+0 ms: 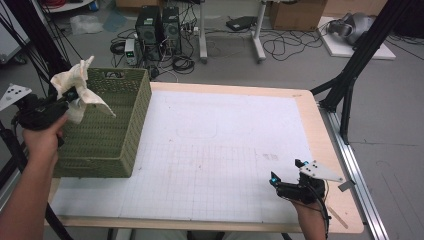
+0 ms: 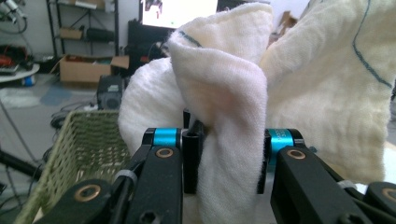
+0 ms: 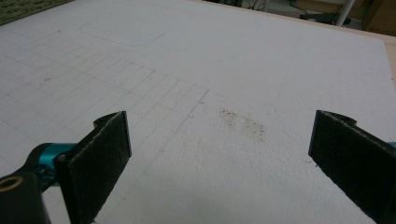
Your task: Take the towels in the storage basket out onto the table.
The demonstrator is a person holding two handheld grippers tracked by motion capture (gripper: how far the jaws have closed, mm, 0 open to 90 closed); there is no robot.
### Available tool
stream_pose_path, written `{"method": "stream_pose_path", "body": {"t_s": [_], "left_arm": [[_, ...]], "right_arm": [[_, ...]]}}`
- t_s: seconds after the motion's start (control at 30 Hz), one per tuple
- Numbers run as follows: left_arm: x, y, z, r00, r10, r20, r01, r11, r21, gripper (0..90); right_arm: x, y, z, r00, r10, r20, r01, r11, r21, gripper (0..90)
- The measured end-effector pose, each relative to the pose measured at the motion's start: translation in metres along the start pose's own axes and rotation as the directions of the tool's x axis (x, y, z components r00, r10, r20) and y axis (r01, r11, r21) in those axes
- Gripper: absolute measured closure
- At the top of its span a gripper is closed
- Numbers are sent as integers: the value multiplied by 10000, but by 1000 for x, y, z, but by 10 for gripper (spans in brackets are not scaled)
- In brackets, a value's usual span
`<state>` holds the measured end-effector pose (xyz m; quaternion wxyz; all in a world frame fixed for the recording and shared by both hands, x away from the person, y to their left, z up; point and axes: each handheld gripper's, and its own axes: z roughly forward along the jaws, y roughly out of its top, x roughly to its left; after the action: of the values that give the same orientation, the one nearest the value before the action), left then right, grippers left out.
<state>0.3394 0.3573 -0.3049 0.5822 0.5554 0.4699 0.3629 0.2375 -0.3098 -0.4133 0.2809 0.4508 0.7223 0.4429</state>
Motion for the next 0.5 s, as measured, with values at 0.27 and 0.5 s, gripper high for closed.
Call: {"method": "stream_pose_path", "body": {"t_s": [0.27, 0.5], "left_arm": [[-17, 10, -9, 9956, 362, 869, -299, 9969, -730, 738], [-39, 19, -12, 9858, 535, 1593, -347, 9924, -1184, 738]], "right_arm": [[1, 0, 1, 10000, -37, -20, 37, 10000, 31, 49], [2, 0, 2, 10000, -41, -35, 42, 10000, 48, 49]]}}
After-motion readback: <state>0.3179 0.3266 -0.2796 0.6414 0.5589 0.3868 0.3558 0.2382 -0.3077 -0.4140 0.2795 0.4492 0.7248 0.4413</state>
